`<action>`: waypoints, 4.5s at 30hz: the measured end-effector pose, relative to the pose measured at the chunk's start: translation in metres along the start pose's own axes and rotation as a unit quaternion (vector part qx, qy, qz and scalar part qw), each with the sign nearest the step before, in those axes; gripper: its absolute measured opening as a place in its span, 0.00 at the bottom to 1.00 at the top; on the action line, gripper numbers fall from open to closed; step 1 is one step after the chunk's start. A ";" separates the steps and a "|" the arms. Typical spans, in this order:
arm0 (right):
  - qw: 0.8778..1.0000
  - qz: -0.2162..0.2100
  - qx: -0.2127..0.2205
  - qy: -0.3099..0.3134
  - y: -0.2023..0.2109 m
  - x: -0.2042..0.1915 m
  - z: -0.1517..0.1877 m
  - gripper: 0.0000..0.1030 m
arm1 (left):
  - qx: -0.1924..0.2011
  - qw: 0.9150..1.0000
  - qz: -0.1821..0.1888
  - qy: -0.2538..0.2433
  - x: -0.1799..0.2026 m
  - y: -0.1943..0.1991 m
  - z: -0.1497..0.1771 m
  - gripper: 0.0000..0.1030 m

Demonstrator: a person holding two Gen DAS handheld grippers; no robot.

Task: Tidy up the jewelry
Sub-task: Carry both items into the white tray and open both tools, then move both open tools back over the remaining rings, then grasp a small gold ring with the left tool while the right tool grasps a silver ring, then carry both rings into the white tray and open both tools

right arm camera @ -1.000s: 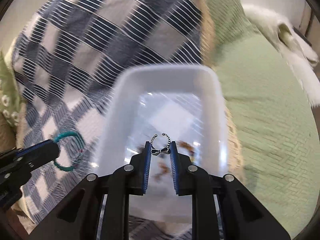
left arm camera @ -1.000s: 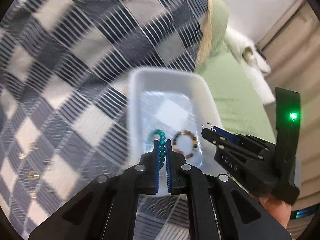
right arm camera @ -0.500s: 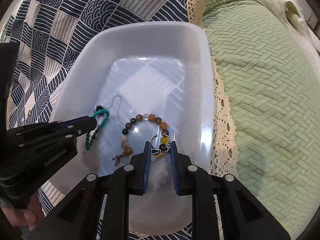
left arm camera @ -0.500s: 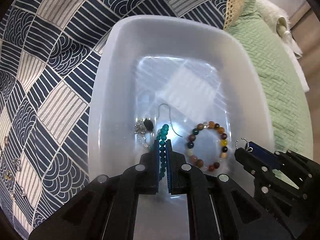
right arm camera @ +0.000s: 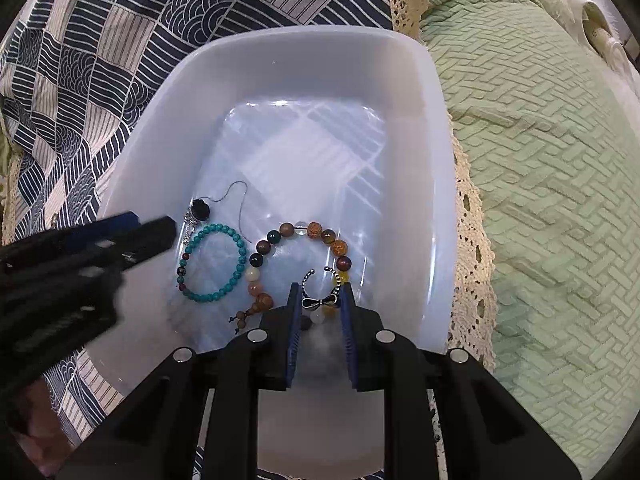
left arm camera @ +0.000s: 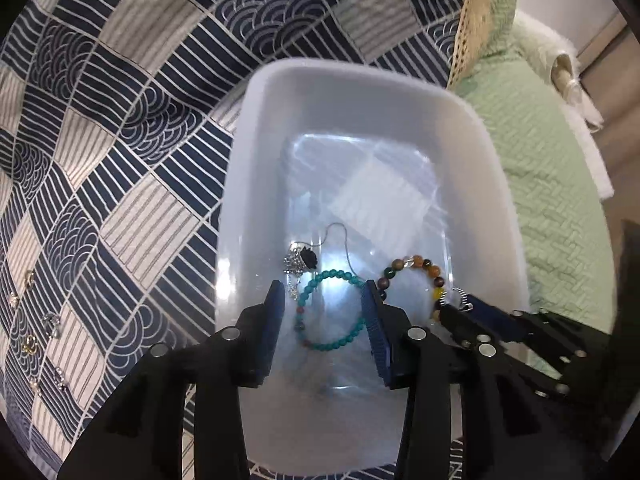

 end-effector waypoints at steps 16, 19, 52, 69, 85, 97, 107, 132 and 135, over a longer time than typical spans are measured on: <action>0.999 -0.009 0.047 0.004 0.031 -0.043 -0.017 0.41 | 0.047 0.995 -0.080 0.028 -0.132 0.105 0.017 0.49; 0.997 -0.034 0.074 0.016 0.052 -0.078 -0.023 0.50 | 0.048 0.991 -0.108 0.057 -0.177 0.120 0.030 0.50; 0.992 -0.087 0.015 0.087 0.001 -0.285 -0.026 0.59 | -0.022 0.977 -0.161 0.135 -0.296 0.054 0.078 0.29; 0.989 -0.090 0.017 0.115 -0.032 -0.331 -0.018 0.59 | 0.017 0.971 -0.136 0.194 -0.327 0.106 0.095 0.09; 0.987 -0.086 0.010 0.134 -0.053 -0.358 -0.016 0.22 | 0.021 0.973 -0.130 0.188 -0.344 0.121 0.105 0.09; 0.987 -0.098 0.108 0.069 0.075 -0.251 -0.050 0.22 | 0.079 0.986 -0.070 0.131 -0.243 0.157 0.059 0.09; 0.994 -0.022 0.103 -0.007 0.080 -0.093 -0.035 0.22 | 0.060 0.997 -0.046 0.023 -0.102 0.108 0.031 0.09; 1.000 0.021 0.003 -0.010 0.006 -0.006 0.008 0.21 | -0.008 0.997 -0.029 -0.066 0.015 -0.023 0.022 0.11; 1.000 0.018 0.002 -0.011 0.006 -0.006 0.009 0.21 | -0.006 0.998 -0.025 -0.057 0.014 -0.019 0.020 0.11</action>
Point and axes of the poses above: each gripper's, at about its wrist camera, not at the fingertips, and y roughly against the way its jaws point, x to its right, z to its underside, the point moved 6 cm from there along -y, roughly the way its jaws point, and after that the axes turned 3 degrees about x, right-handed, at the moved point
